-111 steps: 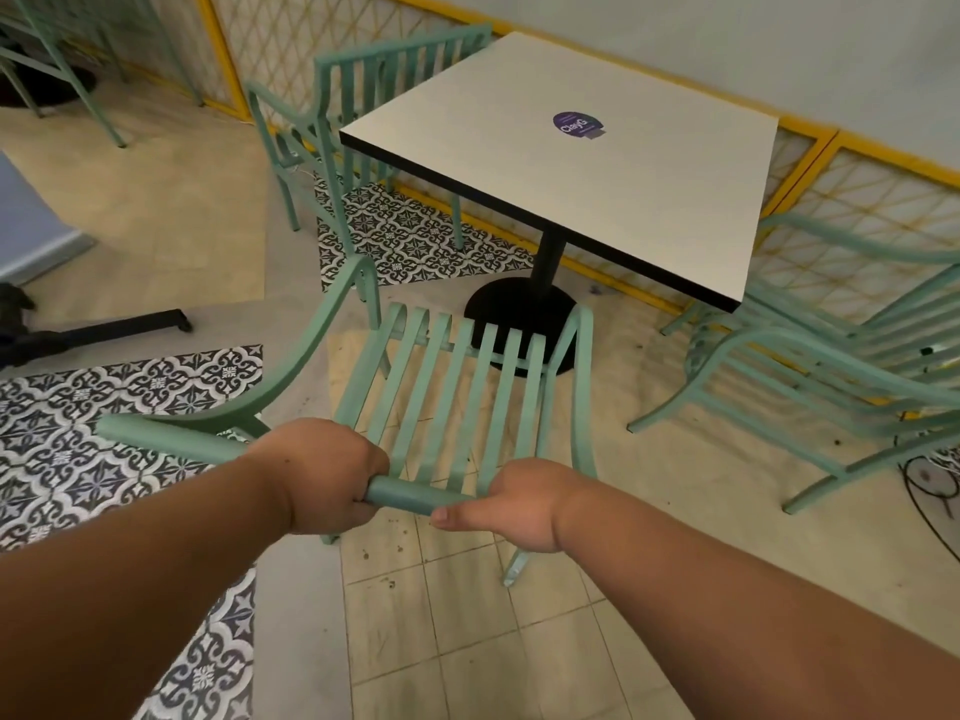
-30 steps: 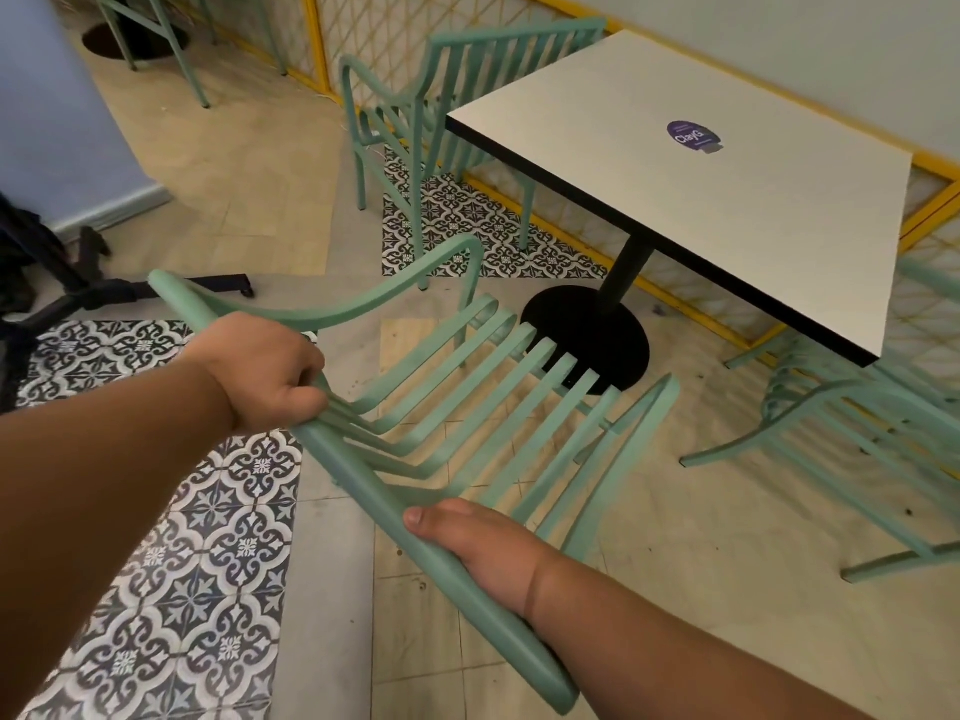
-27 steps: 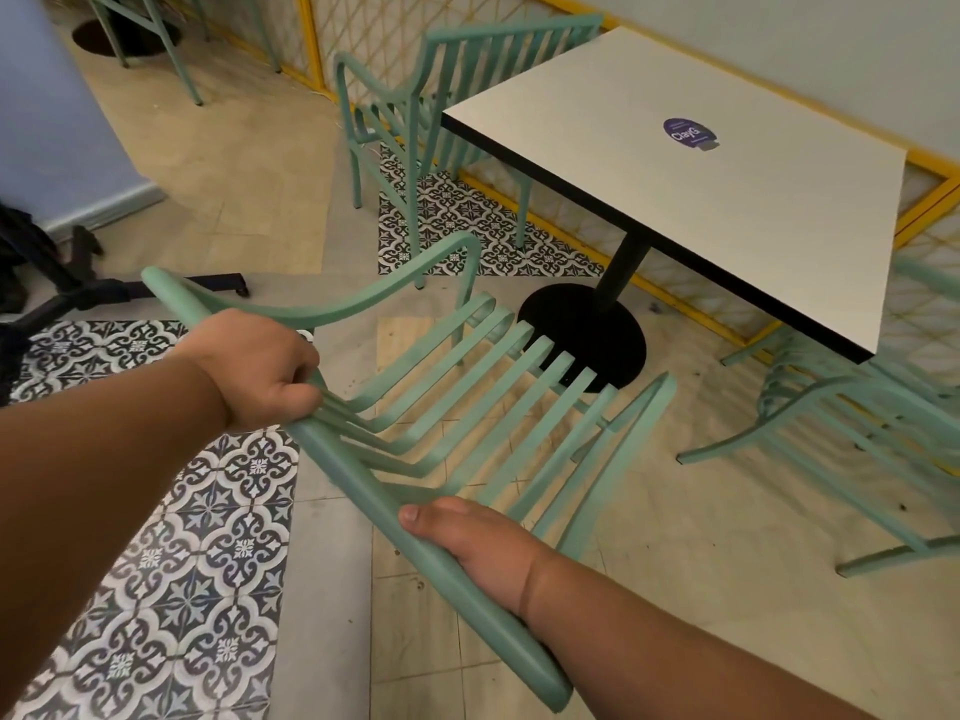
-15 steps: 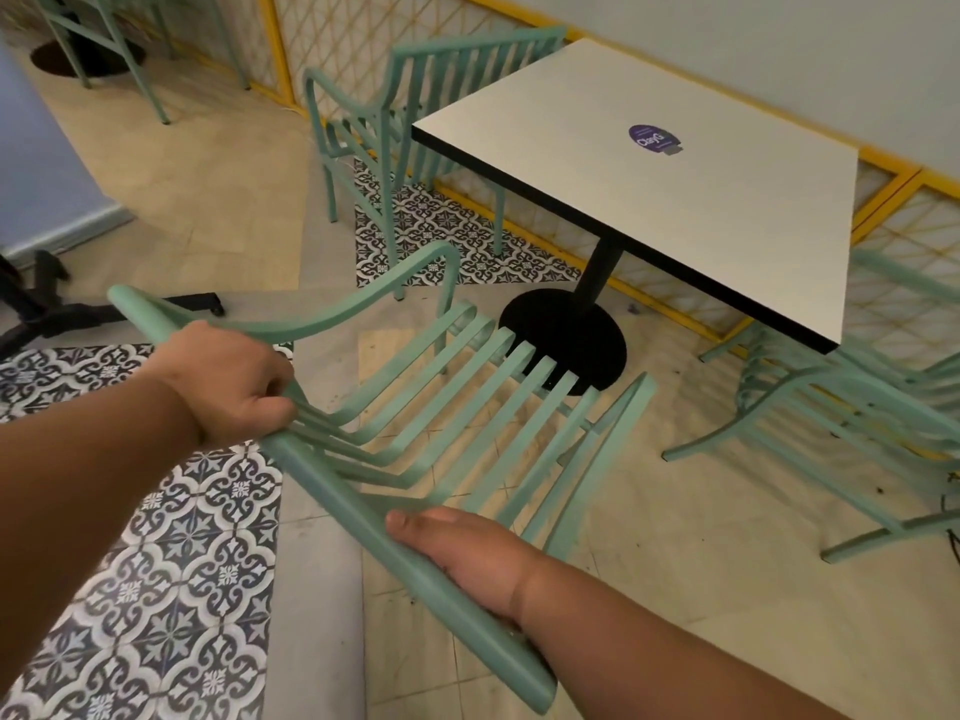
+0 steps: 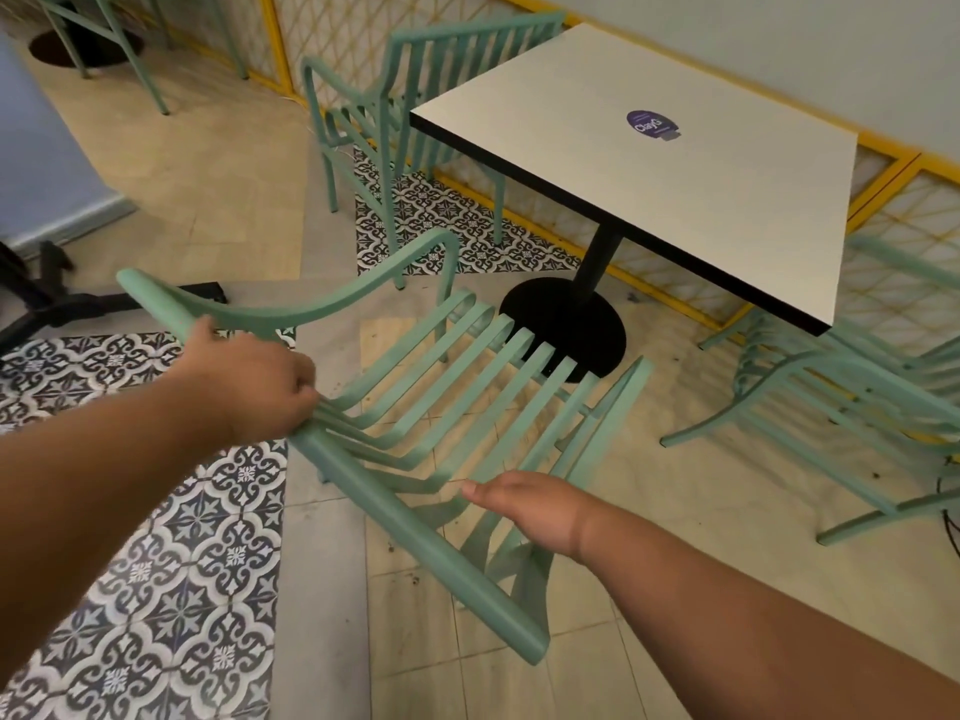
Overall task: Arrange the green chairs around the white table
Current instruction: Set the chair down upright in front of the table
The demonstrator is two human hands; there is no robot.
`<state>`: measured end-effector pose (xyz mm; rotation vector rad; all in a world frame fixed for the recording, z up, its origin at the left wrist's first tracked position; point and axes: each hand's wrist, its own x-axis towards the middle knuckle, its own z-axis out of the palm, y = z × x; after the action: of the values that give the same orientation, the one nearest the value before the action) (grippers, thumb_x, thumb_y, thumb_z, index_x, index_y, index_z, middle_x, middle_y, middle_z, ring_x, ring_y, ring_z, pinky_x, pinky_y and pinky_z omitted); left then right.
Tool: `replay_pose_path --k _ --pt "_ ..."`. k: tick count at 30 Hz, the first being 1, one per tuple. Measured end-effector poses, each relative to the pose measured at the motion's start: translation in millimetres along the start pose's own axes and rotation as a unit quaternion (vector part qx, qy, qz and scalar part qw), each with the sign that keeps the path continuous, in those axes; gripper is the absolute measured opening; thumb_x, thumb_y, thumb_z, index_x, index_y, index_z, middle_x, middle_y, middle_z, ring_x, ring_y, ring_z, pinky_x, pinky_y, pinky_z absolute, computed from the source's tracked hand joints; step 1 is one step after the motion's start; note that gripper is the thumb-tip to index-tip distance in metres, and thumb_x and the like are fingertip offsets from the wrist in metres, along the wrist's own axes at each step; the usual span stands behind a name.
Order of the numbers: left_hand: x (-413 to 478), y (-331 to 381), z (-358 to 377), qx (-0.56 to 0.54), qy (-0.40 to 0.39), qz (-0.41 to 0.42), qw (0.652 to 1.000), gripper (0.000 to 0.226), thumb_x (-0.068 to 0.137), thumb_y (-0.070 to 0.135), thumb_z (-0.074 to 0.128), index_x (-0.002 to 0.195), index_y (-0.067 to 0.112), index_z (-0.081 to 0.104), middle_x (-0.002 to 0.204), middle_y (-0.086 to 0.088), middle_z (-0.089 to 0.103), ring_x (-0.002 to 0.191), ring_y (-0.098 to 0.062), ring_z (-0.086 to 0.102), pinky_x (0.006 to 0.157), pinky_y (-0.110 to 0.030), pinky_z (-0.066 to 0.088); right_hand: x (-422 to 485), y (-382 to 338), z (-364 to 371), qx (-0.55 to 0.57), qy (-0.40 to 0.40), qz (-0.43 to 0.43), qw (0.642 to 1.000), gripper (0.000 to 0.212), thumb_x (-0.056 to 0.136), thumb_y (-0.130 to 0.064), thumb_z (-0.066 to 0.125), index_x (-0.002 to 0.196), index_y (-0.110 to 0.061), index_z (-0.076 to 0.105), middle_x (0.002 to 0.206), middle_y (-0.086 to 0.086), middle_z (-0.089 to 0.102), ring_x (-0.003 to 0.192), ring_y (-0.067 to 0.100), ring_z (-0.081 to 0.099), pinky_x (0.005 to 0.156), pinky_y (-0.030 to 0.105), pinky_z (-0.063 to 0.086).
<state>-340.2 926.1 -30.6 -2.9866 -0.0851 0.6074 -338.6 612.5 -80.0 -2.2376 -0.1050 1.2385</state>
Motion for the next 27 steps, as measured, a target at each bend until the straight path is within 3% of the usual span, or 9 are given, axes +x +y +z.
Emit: replay_pose_path --k 2,4,7,9,11,14,18,22,27 --pt "-18.5 30.6 4.6 -0.036 0.006 0.045 0.998 0.048 0.080 0.071 0.033 0.084 0.035 0.065 0.077 0.015 0.067 0.090 -0.009 0.062 0.118 -0.057 0.022 2.6 12.8 -5.2 -0.031 0.000 0.011 0.999 0.079 0.085 -0.082 0.052 0.140 -0.026 0.060 0.147 -0.002 0.055 0.132 0.020 0.052 0.107 0.037 0.041" --pt "-35.1 62.1 11.8 -0.021 0.038 0.083 0.996 0.065 0.072 0.081 0.027 0.081 0.034 0.070 0.074 0.012 0.066 0.084 -0.008 0.061 0.103 -0.044 0.035 8.8 27.9 -8.7 -0.059 -0.004 0.026 0.998 0.080 0.084 -0.083 0.053 0.139 -0.026 0.061 0.141 -0.002 0.058 0.126 0.019 0.055 0.106 0.037 0.043" --pt "-44.7 83.1 22.6 -0.032 0.109 0.058 0.992 0.062 0.066 0.075 0.029 0.066 0.027 0.068 0.060 0.007 0.061 0.070 -0.010 0.057 0.084 -0.036 0.035 16.2 45.2 -5.0 -0.132 -0.022 0.045 0.990 0.082 0.081 -0.091 0.041 0.131 -0.031 0.066 0.130 -0.001 0.059 0.127 0.022 0.051 0.108 0.039 0.040" --pt "-41.6 79.7 28.7 -0.051 0.143 0.057 0.987 0.057 0.062 0.069 0.031 0.061 0.023 0.065 0.054 0.004 0.058 0.063 -0.012 0.055 0.078 -0.035 0.032 25.3 55.8 4.8 -0.218 -0.055 0.017 0.974 0.083 0.074 -0.099 0.027 0.115 -0.041 0.069 0.126 0.004 0.052 0.139 0.033 0.034 0.116 0.049 0.028" --pt "-38.3 73.7 35.6 -0.066 0.173 0.079 0.980 0.050 0.062 0.065 0.036 0.055 0.021 0.059 0.049 0.003 0.054 0.058 -0.016 0.053 0.074 -0.035 0.029 35.7 63.3 16.5 -0.237 -0.059 0.015 0.970 0.059 0.082 -0.085 0.035 0.102 -0.042 0.068 0.121 -0.003 0.040 0.145 0.034 0.021 0.119 0.055 0.014" --pt "-32.3 69.4 41.8 -0.068 0.211 0.113 0.968 0.039 0.062 0.058 0.044 0.047 0.023 0.045 0.045 0.002 0.049 0.051 -0.020 0.050 0.070 -0.034 0.027 46.7 65.3 24.3 -0.277 -0.046 0.004 0.960 0.059 0.090 -0.048 0.036 0.134 -0.020 0.063 0.121 -0.007 0.038 0.149 0.028 0.022 0.117 0.059 -0.004" --pt "-24.6 60.6 43.5 -0.071 0.241 0.124 0.960 0.034 0.061 0.054 0.047 0.047 0.025 0.039 0.045 0.001 0.048 0.050 -0.022 0.049 0.069 -0.034 0.030 49.4 54.5 23.5 -0.346 -0.054 -0.011 0.937 0.044 0.098 -0.027 0.040 0.133 -0.014 0.063 0.147 0.012 0.052 0.146 0.032 0.025 0.118 0.058 -0.003" --pt "-15.4 50.3 41.6 -0.067 0.240 0.123 0.961 0.033 0.060 0.053 0.047 0.047 0.026 0.035 0.046 0.001 0.049 0.050 -0.024 0.049 0.068 -0.036 0.037 47.0 39.5 25.3 -0.435 -0.056 -0.045 0.897 0.032 0.101 -0.004 0.052 0.130 -0.011 0.063 0.133 0.017 0.054 0.130 0.042 0.037 0.110 0.079 0.011" --pt "-10.0 44.9 36.8 -0.073 0.242 0.132 0.959 0.034 0.062 0.053 0.044 0.044 0.028 0.028 0.045 0.001 0.043 0.048 -0.025 0.046 0.067 -0.034 0.026 50.1 32.2 19.8 -0.478 -0.044 -0.077 0.874 0.032 0.101 -0.002 0.053 0.128 -0.013 0.065 0.128 0.015 0.055 0.125 0.040 0.041 0.108 0.081 0.017"
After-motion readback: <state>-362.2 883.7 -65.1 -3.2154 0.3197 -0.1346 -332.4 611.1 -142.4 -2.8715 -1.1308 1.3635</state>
